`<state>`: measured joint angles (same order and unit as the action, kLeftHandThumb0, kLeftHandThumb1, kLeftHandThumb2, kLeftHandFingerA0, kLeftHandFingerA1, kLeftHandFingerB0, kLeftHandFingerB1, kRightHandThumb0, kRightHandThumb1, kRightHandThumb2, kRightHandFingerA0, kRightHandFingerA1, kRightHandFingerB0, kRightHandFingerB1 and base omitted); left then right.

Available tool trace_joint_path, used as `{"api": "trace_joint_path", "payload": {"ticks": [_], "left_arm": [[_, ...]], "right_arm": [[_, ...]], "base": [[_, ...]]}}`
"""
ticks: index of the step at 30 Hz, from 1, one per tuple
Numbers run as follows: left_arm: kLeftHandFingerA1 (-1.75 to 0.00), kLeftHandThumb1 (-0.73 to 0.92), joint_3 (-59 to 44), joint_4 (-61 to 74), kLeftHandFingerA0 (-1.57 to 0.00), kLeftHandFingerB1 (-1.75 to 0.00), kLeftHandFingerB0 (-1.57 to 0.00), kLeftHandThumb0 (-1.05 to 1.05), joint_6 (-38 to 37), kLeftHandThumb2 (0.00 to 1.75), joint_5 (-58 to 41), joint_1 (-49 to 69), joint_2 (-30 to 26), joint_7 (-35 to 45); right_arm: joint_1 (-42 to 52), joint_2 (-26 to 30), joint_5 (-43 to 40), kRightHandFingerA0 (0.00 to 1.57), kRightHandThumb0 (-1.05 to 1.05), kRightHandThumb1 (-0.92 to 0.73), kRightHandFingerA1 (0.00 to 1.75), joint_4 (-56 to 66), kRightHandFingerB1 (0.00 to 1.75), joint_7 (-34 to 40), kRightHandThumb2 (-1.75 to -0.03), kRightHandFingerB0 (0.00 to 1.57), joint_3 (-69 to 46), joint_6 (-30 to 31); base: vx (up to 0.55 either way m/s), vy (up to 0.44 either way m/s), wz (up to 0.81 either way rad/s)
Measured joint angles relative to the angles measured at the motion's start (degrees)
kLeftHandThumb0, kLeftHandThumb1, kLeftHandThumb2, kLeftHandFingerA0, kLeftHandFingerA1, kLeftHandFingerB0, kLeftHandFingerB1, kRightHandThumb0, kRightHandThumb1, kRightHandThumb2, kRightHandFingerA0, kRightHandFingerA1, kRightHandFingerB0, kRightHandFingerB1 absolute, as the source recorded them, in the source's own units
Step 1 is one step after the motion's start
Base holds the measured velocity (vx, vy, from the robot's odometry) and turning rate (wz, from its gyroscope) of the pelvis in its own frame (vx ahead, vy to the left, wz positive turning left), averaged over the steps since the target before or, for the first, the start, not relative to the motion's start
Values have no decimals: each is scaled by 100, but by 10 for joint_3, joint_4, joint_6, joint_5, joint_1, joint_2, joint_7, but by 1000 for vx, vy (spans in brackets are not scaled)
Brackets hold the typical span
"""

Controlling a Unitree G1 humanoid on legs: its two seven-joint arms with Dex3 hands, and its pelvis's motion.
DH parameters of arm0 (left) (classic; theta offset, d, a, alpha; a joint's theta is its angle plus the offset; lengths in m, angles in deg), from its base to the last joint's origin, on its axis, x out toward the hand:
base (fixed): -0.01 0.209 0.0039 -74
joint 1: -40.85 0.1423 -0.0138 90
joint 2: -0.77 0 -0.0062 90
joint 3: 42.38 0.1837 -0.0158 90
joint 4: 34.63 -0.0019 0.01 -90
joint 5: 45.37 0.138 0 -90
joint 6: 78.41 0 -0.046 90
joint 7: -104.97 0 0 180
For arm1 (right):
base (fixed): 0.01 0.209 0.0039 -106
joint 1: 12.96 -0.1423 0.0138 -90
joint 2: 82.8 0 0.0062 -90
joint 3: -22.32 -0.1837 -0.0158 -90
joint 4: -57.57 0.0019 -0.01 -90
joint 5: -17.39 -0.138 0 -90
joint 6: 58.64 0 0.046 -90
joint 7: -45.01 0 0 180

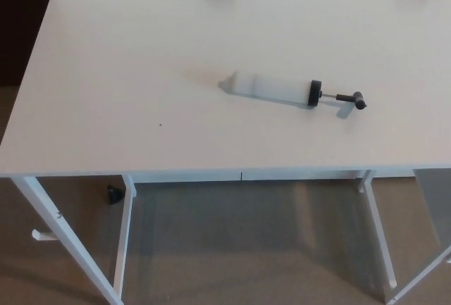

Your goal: The robot walks towards a desk on which an air pump is kept in the middle. It lifts it up and holds it with its left hand and uses its right hand to compress it by pushing its handle inwards.

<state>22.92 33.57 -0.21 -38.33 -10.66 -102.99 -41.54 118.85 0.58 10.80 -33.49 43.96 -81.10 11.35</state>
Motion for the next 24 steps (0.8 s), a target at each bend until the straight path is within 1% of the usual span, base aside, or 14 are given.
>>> {"api": "trace_joint_path", "payload": {"ticks": [1,2,3,5,7,8,9,10,14,15,17,20,21,24], "left_arm": [[-43,61,-1,-20,-2,-34,-7,-72,0,96,-4,-8,1,2],[-43,61,-3,-41,-2,-34,-7,-72,-1,96,-7,-18,2,5],[-37,60,-4,-65,-5,-29,-7,-73,-1,93,-11,-28,4,7],[-42,55,-8,-99,-4,-29,-7,-73,0,89,-18,-44,8,10],[-37,56,-11,-125,-4,-26,-6,-72,0,91,-23,-55,12,13],[-44,52,-14,-146,-3,-41,-7,-69,1,88,-28,-67,16,16],[-44,52,-17,-163,-3,-41,-7,-69,2,88,-33,-76,19,19],[-33,72,-22,-182,-11,-21,-12,-67,3,63,-39,-86,24,22],[-34,75,-51,-249,-12,-23,-10,-70,11,64,-68,-125,40,41],[-32,75,-55,-255,-11,-21,-11,-71,12,63,-72,-129,41,43],[-31,73,-58,-260,-11,-21,-11,-73,13,63,-75,-132,43,46],[-31,73,-80,-290,-11,-21,-11,-73,21,63,-95,-153,49,59],[-48,61,-88,-302,-13,-36,0,-77,25,97,-103,-161,50,64],[-45,60,-101,-317,-6,-35,-5,-76,31,97,-115,-173,50,73]], "right_arm": [[-6,2,-2,7,-87,-70,27,-14,21,-5,-104,7,0,2],[-12,5,-4,7,-87,-70,27,-31,21,-10,-104,7,-1,4],[-18,7,-6,6,-87,-68,24,-50,22,-16,-104,8,-2,6],[-28,12,-8,5,-86,-67,22,-78,22,-25,-103,8,-5,9],[-35,15,-9,0,-80,-66,20,-101,19,-32,-104,0,-6,11],[-42,18,-12,0,-80,-65,30,-121,25,-39,-102,12,-8,13],[-47,21,-14,0,-80,-65,30,-136,25,-45,-102,12,-9,15],[-53,23,-18,4,-78,-62,37,-153,29,-52,-97,6,-10,17],[-84,22,-47,9,-88,-68,37,-218,22,-90,-104,9,-33,34],[-89,21,-52,12,-82,-85,30,-226,22,-95,-67,8,-37,38],[-93,21,-57,13,-79,-85,32,-232,22,-100,-67,9,-42,41],[-117,21,-84,13,-79,-85,32,-272,22,-126,-67,9,-72,56],[-125,21,-96,14,-81,-68,48,-286,34,-137,-104,0,-85,63],[-134,21,-113,11,-80,-70,45,-304,33,-153,-102,5,-107,71]], "base": [[0,0,0],[0,0,0],[0,0,0],[0,0,0],[0,0,0],[0,0,0],[0,0,0],[0,0,0],[0,0,0],[0,0,0],[0,0,0],[0,0,0],[0,0,0],[0,0,0]]}}
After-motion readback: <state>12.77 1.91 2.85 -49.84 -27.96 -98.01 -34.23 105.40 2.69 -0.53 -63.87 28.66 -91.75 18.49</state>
